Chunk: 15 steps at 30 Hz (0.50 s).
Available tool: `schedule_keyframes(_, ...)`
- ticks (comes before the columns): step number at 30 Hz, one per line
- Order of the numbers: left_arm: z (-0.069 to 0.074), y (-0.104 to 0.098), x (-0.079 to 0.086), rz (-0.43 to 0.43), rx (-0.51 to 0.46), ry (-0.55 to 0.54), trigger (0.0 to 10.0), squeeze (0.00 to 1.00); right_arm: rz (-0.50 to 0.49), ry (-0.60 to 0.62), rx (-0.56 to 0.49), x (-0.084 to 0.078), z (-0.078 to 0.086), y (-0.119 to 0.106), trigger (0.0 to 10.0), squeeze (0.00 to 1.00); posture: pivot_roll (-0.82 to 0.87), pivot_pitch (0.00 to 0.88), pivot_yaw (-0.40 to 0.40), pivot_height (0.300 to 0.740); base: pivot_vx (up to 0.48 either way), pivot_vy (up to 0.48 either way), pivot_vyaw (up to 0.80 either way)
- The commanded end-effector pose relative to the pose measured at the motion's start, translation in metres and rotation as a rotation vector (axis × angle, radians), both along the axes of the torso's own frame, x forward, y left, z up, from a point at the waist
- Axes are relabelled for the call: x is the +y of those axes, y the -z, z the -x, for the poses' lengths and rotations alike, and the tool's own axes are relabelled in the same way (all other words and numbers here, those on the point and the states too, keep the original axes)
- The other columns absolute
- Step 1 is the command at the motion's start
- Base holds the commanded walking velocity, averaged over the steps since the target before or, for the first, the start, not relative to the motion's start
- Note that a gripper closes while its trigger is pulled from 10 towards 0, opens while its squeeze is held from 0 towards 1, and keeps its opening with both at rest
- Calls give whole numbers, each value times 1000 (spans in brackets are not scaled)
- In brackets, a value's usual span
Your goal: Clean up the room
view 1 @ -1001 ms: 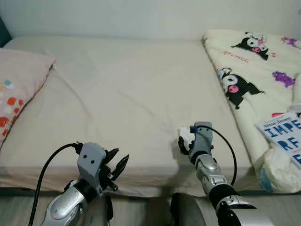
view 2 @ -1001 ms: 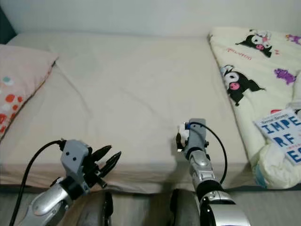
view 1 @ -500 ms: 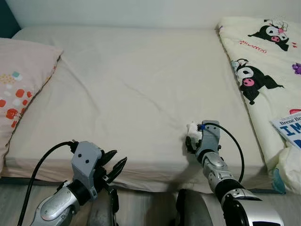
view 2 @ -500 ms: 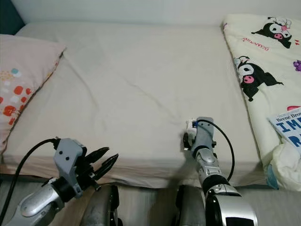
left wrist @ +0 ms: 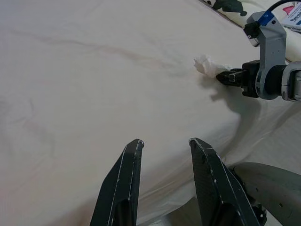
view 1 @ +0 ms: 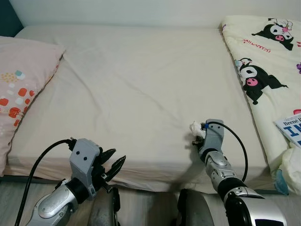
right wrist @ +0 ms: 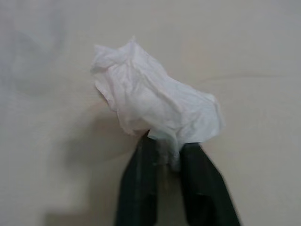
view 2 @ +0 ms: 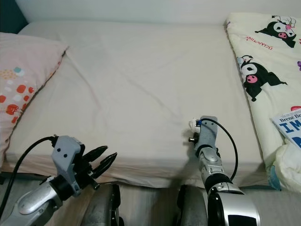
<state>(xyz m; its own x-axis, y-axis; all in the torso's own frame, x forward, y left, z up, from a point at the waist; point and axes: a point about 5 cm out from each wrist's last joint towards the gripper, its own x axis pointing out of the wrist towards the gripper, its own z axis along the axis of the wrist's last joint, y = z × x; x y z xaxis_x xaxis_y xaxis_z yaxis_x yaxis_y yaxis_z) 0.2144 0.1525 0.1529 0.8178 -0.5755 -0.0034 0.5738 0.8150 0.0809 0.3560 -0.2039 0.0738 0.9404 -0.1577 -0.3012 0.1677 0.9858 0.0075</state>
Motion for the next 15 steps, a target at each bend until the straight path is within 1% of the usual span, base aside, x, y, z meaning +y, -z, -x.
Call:
schedule_keyframes(1,3,5,3,-29,33,0,10000,0,-7,8,28,-3,5,7,0,0,278,304,-24,591,0,0,0)
schedule_keyframes(4,2,6,4,-29,36,-3,10000,0,-6,7,28,-2,5,7,0,0,270,297,-27,591,0,0,0)
schedule_keyframes(6,-2,9,4,-20,35,-13,10000,0,-14,12,15,-1,4,6,0,0,221,270,-39,591,0,0,0)
schedule_keyframes(8,-2,9,4,-20,35,-13,10000,0,-14,12,15,-1,4,6,0,0,221,270,-39,591,0,0,0)
schedule_keyframes(9,-6,12,3,-14,34,-18,10000,0,-22,16,6,0,4,5,0,0,198,249,-45,591,0,0,0)
schedule_keyframes(10,-11,15,-1,-4,26,-21,10000,0,-31,16,-7,3,5,7,0,0,164,205,-56,591,0,0,0)
schedule_keyframes(11,-17,18,-4,5,19,-21,10000,0,-38,14,-16,6,6,9,0,0,145,179,-62,591,0,0,0)
schedule_keyframes(12,-17,18,-4,5,19,-21,10000,0,-38,14,-16,6,6,9,0,0,145,179,-62,591,0,0,0)
schedule_keyframes(13,-24,21,-9,13,9,-23,10000,0,-39,0,-31,13,8,12,0,0,126,142,-67,591,0,0,0)
schedule_keyframes(14,-24,21,-9,13,9,-23,10000,0,-39,0,-31,13,8,12,0,0,126,142,-67,591,0,0,0)
schedule_keyframes(15,-28,22,-10,20,7,-37,10000,0,-26,-32,-54,20,9,12,5490,0,115,114,-69,591,0,0,0)
